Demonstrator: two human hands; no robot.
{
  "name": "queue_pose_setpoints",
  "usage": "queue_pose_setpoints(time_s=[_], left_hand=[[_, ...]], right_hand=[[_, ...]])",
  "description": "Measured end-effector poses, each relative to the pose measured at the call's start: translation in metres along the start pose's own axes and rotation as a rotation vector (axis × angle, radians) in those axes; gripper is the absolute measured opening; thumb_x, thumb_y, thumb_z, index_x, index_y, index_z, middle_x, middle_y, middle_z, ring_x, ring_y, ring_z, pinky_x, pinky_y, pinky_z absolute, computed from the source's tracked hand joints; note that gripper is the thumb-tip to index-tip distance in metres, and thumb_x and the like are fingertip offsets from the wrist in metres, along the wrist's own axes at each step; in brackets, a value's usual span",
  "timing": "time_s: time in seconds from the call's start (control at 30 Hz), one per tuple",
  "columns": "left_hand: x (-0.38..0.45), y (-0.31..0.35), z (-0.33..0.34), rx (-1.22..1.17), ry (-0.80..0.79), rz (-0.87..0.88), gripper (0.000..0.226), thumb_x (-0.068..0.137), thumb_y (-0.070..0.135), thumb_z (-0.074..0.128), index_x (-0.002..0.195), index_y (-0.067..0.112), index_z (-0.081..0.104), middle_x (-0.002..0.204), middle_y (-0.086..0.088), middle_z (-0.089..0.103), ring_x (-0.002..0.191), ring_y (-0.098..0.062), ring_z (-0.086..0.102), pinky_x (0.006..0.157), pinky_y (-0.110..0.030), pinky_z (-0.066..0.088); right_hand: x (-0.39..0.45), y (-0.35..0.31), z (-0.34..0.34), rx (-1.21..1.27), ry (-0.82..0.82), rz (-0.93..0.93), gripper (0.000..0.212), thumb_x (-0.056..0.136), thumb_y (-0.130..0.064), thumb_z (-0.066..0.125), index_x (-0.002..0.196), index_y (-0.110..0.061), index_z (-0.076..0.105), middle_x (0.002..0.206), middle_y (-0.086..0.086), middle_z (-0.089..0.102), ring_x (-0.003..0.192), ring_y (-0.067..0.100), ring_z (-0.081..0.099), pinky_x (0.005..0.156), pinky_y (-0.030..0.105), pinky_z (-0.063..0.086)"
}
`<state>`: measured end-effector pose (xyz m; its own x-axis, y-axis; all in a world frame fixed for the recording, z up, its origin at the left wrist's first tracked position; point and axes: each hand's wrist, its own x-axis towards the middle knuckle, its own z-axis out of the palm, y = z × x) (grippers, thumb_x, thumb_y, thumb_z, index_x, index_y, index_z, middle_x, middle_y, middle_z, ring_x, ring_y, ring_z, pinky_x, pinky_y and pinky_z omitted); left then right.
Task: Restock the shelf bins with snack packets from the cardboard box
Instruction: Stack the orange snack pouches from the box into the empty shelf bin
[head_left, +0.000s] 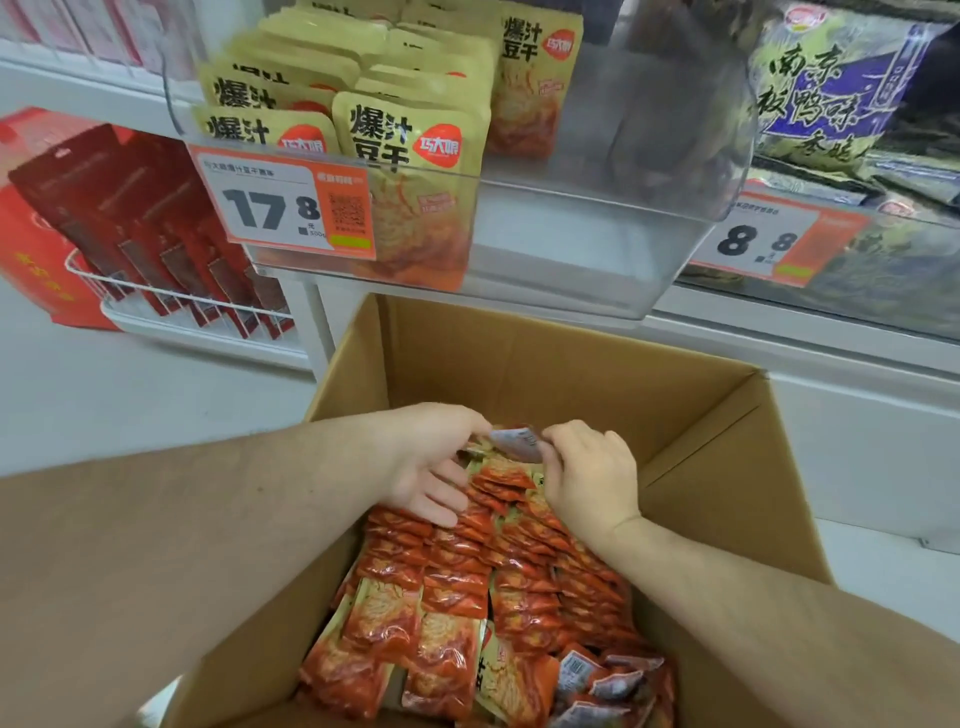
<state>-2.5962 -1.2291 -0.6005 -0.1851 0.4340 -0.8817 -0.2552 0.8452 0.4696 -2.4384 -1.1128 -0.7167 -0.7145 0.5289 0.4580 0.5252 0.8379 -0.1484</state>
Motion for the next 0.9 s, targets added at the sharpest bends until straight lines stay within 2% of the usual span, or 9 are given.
queue_pose_setpoints(time_s=[0.07, 0.17, 0.23, 0.27, 0.37, 0.5, 0.6, 0.73, 0.9], left_hand=[[0.001, 0.000, -0.002, -0.195, -0.026, -0.056, 0.058, 0.097, 0.044, 0.055, 0.139, 0.005, 0.046, 0.137, -0.022, 0.055, 0.118, -0.037, 0.059, 0.085, -0.047, 0.054], [-0.002, -0.005, -0.004, -0.229, 0.088, -0.034, 0.027, 0.089, 0.016, 0.067, 0.113, 0.002, 0.066, 0.098, -0.014, 0.070, 0.082, -0.023, 0.070, 0.059, -0.030, 0.060], [-0.007, -0.009, -0.002, -0.173, 0.133, -0.013, 0.004, 0.089, 0.000, 0.061, 0.091, 0.002, 0.065, 0.081, -0.011, 0.065, 0.066, -0.019, 0.064, 0.049, -0.026, 0.056], [-0.007, -0.011, -0.001, -0.129, 0.154, 0.013, 0.006, 0.090, -0.003, 0.058, 0.089, 0.002, 0.062, 0.080, -0.013, 0.064, 0.065, -0.020, 0.063, 0.047, -0.027, 0.054], [-0.002, -0.013, 0.000, -0.029, 0.215, 0.136, 0.026, 0.087, -0.003, 0.064, 0.111, 0.005, 0.056, 0.099, -0.018, 0.067, 0.080, -0.027, 0.069, 0.051, -0.030, 0.054], [0.002, -0.012, 0.001, 0.090, 0.193, 0.218, 0.033, 0.083, 0.000, 0.070, 0.114, 0.007, 0.062, 0.104, -0.014, 0.071, 0.089, -0.028, 0.070, 0.063, -0.032, 0.056], [0.008, -0.013, 0.000, 0.192, 0.161, 0.248, 0.035, 0.083, 0.002, 0.072, 0.115, 0.012, 0.063, 0.104, -0.010, 0.072, 0.093, -0.027, 0.070, 0.073, -0.036, 0.057], [0.016, -0.013, -0.010, 0.266, 0.145, 0.260, 0.033, 0.083, 0.002, 0.072, 0.112, 0.016, 0.064, 0.104, -0.006, 0.073, 0.097, -0.027, 0.068, 0.087, -0.044, 0.056], [0.022, -0.017, -0.022, 0.270, 0.143, 0.234, 0.031, 0.084, 0.001, 0.071, 0.110, 0.016, 0.066, 0.101, -0.004, 0.075, 0.095, -0.025, 0.071, 0.088, -0.044, 0.057]], right_hand=[[-0.002, -0.035, -0.020, 0.110, 0.145, -0.124, 0.013, 0.086, -0.013, 0.055, 0.079, -0.013, 0.066, 0.070, 0.001, 0.059, 0.060, 0.024, 0.055, 0.055, 0.035, 0.038], [-0.007, -0.072, -0.041, 0.264, 0.218, -0.268, 0.014, 0.091, -0.012, 0.058, 0.083, -0.011, 0.069, 0.074, 0.001, 0.061, 0.064, 0.023, 0.055, 0.057, 0.036, 0.035], [-0.013, -0.077, -0.043, 0.318, 0.168, -0.328, 0.020, 0.096, -0.025, 0.055, 0.089, -0.013, 0.070, 0.084, 0.000, 0.065, 0.075, 0.021, 0.060, 0.062, 0.034, 0.038], [-0.017, -0.072, -0.040, 0.338, 0.124, -0.293, 0.025, 0.098, -0.030, 0.051, 0.091, -0.014, 0.069, 0.087, -0.001, 0.066, 0.081, 0.020, 0.062, 0.066, 0.034, 0.040], [-0.019, -0.037, -0.024, 0.271, -0.078, 0.149, 0.027, 0.093, -0.032, 0.045, 0.089, -0.017, 0.067, 0.088, 0.001, 0.066, 0.085, 0.024, 0.063, 0.070, 0.035, 0.047], [-0.021, 0.034, 0.006, -0.033, -0.580, 0.758, 0.028, 0.089, -0.035, 0.050, 0.107, -0.020, 0.065, 0.112, 0.007, 0.064, 0.104, 0.030, 0.061, 0.084, 0.034, 0.051], [-0.028, 0.063, 0.027, -0.173, -0.760, 0.878, 0.053, 0.084, -0.060, 0.053, 0.121, -0.023, 0.061, 0.125, 0.008, 0.059, 0.115, 0.030, 0.057, 0.092, 0.034, 0.047], [-0.024, 0.082, 0.064, -0.128, -0.818, 1.034, 0.084, 0.066, -0.082, 0.057, 0.120, -0.019, 0.058, 0.122, 0.007, 0.058, 0.109, 0.028, 0.060, 0.088, 0.035, 0.050], [-0.023, 0.088, 0.086, -0.101, -0.869, 1.105, 0.071, 0.061, -0.073, 0.067, 0.108, -0.020, 0.068, 0.111, 0.006, 0.064, 0.097, 0.026, 0.063, 0.083, 0.035, 0.055]])
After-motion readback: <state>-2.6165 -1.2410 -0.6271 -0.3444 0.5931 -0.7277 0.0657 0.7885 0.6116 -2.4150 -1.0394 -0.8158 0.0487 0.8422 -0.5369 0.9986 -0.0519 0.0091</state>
